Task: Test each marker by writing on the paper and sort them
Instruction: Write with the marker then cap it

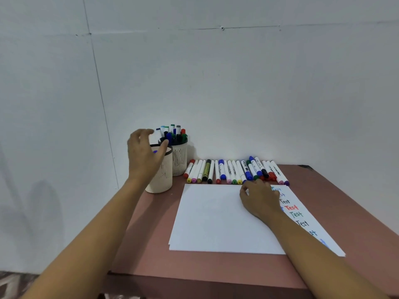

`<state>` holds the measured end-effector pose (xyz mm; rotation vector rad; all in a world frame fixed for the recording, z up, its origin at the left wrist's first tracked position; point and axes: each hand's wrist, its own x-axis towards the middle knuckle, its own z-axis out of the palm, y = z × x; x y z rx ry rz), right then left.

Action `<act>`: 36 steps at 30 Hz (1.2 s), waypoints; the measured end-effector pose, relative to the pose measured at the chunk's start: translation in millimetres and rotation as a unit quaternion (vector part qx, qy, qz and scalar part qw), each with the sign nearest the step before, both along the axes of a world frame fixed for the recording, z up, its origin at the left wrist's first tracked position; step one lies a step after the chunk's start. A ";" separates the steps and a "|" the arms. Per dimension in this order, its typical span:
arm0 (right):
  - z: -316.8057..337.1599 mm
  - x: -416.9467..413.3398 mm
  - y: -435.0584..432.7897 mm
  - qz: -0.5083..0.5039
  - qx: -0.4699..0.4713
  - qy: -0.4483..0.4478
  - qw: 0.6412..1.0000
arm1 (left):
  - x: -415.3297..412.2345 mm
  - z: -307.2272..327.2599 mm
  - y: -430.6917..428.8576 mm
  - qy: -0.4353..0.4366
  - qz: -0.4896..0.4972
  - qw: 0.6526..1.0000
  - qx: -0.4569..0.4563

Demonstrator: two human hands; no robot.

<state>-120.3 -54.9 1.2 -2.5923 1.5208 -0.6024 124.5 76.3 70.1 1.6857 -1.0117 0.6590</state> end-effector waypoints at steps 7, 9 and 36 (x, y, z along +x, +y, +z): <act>0.1 -0.4 0.5 0.002 0.007 -0.004 1.000 | 4.3 -28.7 -3.6 0.207 0.004 0.978 0.021; 0.2 0.0 0.1 0.002 0.008 -0.004 1.000 | 6.1 -33.2 -5.2 0.238 -0.025 0.971 0.017; 2.0 -0.5 2.5 0.009 0.002 -0.009 1.000 | -72.7 -39.4 -27.5 -0.207 0.042 0.977 0.009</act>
